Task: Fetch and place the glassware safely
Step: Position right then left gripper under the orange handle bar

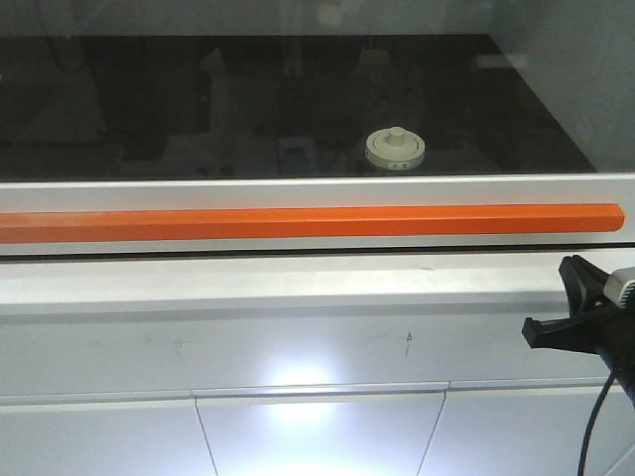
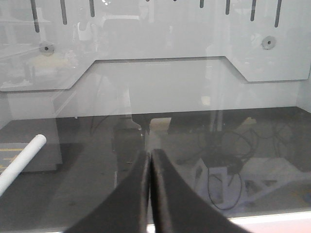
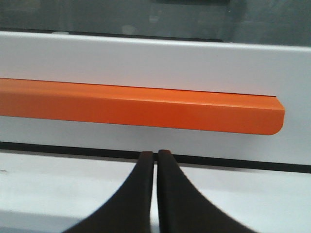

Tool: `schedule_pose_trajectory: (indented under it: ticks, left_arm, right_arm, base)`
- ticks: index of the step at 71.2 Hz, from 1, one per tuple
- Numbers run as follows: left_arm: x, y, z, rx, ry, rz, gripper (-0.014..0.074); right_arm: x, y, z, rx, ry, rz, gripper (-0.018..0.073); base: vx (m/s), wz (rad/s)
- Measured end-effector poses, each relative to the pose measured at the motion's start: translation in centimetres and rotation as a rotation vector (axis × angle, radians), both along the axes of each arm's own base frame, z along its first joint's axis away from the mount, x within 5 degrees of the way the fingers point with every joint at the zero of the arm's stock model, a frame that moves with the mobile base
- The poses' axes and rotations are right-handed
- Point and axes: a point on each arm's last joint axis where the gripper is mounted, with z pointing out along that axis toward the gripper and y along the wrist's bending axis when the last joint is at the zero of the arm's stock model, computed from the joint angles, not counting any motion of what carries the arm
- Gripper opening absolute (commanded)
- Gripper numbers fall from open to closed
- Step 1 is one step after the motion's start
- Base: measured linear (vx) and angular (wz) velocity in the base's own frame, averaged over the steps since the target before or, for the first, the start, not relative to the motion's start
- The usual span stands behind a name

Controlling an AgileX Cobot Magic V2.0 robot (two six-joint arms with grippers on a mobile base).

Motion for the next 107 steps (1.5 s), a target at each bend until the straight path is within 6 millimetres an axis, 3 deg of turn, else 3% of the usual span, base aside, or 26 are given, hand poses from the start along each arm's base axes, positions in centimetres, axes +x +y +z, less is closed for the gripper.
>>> schedule_pose_trajectory:
  ticks: [52,70,107]
  left_arm:
    - [0.0,0.0,0.0,0.001,0.0,0.0,-0.0007]
    - [0.0,0.0,0.0,0.001,0.0,0.0,-0.0007]
    - [0.0,0.0,-0.1,0.002,0.006,0.0,-0.0007]
  right_arm:
    - [5.1,-0.1,-2.9,0.013,0.048,0.005,-0.0001]
    - [6.7,-0.2,-2.9,0.012,0.028,0.005,-0.0001]
    - [7.3,-0.2,-2.5,0.011,0.008,0.007,-0.0001]
  base:
    - [0.0,0.0]
    - [0.0,0.0]
    - [0.0,0.0]
